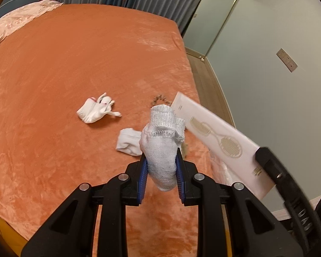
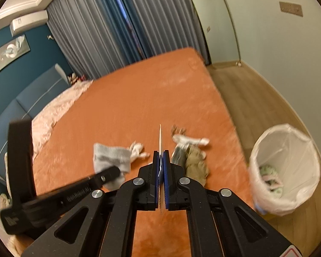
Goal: Collect trash
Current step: 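Carry the white sock and paper strip over the trash bin with both grippers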
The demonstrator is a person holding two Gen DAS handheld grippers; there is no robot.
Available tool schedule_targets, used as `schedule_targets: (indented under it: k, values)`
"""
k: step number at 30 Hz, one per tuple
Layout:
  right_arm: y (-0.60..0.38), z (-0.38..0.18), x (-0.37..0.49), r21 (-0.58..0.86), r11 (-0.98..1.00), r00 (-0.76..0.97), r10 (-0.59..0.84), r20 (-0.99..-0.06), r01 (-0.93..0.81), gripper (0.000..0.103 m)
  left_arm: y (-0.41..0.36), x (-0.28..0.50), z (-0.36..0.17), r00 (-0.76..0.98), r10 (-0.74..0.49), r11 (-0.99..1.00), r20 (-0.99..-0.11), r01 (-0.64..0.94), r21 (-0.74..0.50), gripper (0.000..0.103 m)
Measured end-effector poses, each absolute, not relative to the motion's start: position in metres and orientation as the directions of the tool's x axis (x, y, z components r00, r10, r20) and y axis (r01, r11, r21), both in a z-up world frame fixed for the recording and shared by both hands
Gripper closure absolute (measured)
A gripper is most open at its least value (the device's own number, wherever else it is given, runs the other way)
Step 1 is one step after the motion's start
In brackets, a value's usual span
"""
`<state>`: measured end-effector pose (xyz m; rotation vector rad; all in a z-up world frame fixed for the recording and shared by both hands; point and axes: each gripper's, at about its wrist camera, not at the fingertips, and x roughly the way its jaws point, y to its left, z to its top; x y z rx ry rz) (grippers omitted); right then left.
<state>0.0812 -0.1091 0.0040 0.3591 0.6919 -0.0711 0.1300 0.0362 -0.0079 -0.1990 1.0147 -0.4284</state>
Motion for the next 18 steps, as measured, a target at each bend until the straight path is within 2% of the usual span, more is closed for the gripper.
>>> schedule_targets:
  k: [7,18]
  values:
    - [-0.163,0.037,0.058,0.304,0.918,0.815,-0.034,-0.578,0.254,0.099,-0.018,0.12,0.012,0.448,-0.467,0.876,-0.762,0.352,-0.33,0.08]
    - [-0.238,0.045,0.011,0.273,0.878,0.798,-0.18,-0.575,0.394,0.099,-0.113,0.098,0.017,0.383,-0.524,0.814,-0.761,0.486,-0.317,0.08]
